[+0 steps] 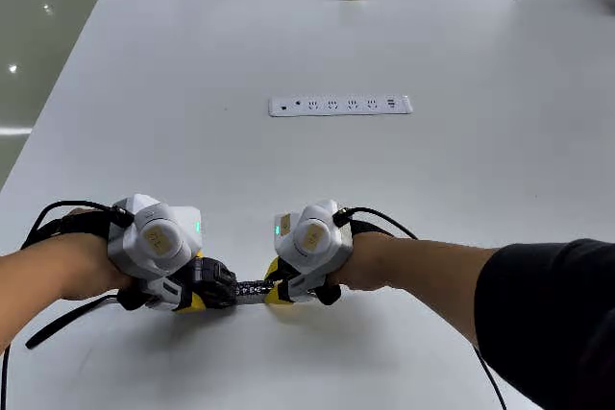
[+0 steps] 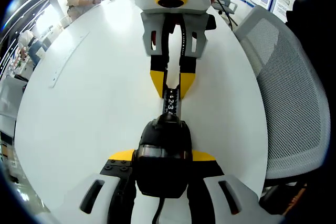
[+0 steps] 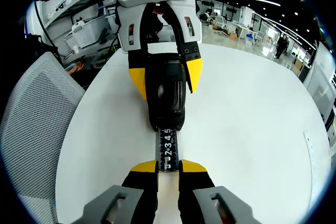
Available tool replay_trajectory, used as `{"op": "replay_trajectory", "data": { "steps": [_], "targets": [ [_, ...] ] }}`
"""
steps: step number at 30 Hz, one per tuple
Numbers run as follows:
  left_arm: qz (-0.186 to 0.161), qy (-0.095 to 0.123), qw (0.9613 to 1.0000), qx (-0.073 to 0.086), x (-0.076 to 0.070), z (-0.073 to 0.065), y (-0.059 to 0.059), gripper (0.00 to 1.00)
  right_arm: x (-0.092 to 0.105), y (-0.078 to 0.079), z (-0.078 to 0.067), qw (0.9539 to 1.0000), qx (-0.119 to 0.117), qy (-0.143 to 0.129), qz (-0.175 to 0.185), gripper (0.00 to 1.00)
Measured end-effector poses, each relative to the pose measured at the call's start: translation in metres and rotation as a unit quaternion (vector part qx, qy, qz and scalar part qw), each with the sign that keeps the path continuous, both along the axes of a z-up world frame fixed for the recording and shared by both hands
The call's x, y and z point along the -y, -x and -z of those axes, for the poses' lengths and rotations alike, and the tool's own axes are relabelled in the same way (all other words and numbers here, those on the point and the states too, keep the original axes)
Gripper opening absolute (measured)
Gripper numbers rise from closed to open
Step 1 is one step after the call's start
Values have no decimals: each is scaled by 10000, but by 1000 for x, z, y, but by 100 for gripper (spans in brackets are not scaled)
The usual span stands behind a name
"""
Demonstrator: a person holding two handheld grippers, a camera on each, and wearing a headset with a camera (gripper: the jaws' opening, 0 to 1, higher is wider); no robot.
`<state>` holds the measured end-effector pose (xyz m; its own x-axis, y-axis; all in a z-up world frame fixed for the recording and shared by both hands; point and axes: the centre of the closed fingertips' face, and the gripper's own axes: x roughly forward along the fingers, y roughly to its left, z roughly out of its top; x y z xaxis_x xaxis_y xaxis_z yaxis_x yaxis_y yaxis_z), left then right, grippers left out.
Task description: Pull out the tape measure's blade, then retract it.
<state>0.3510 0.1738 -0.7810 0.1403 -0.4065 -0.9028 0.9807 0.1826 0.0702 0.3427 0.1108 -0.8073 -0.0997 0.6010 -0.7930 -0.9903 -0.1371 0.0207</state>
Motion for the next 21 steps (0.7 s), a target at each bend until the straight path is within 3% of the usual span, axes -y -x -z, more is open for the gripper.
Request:
{"op": "replay_trajectory", "data": {
  "steps": [21],
  "targets": [
    [-57,5,10000,2,0,0,-2,32,14,-3,1,10000,-25,43,76,10]
  ]
}}
